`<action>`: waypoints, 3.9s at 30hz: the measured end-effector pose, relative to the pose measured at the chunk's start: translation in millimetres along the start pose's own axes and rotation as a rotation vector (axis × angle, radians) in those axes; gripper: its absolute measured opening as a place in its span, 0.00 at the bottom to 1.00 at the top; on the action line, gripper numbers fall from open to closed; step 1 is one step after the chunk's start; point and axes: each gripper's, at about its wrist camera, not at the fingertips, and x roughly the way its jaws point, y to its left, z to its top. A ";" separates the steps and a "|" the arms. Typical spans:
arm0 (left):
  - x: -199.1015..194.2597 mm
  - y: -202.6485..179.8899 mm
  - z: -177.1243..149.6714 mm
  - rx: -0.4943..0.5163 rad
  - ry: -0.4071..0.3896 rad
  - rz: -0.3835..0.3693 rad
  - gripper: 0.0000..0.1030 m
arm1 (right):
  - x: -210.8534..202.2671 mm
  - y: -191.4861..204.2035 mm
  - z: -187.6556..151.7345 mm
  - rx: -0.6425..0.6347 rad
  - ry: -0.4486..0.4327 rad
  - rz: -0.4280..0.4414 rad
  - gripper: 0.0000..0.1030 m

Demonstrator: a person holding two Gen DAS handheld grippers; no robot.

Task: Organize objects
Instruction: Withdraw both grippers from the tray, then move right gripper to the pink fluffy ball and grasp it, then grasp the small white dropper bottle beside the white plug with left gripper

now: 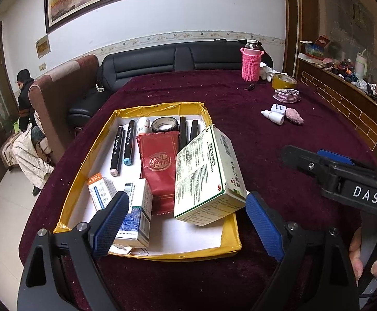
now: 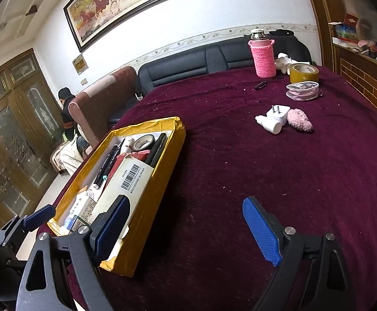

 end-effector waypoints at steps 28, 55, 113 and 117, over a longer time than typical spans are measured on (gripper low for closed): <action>18.4 -53.7 18.7 0.120 0.051 -0.026 0.89 | -26.7 -80.7 30.4 0.088 -0.075 -0.108 0.90; 62.6 -96.9 42.9 0.116 0.131 -0.191 0.89 | 106.9 -198.8 117.3 0.155 0.145 -0.250 0.92; 247.1 -202.5 134.2 0.113 0.193 -0.166 0.25 | 95.5 -275.4 120.2 0.358 0.145 -0.181 0.41; 221.7 -194.9 133.2 0.079 0.165 -0.196 0.24 | 96.6 -270.1 120.3 0.331 0.142 -0.184 0.41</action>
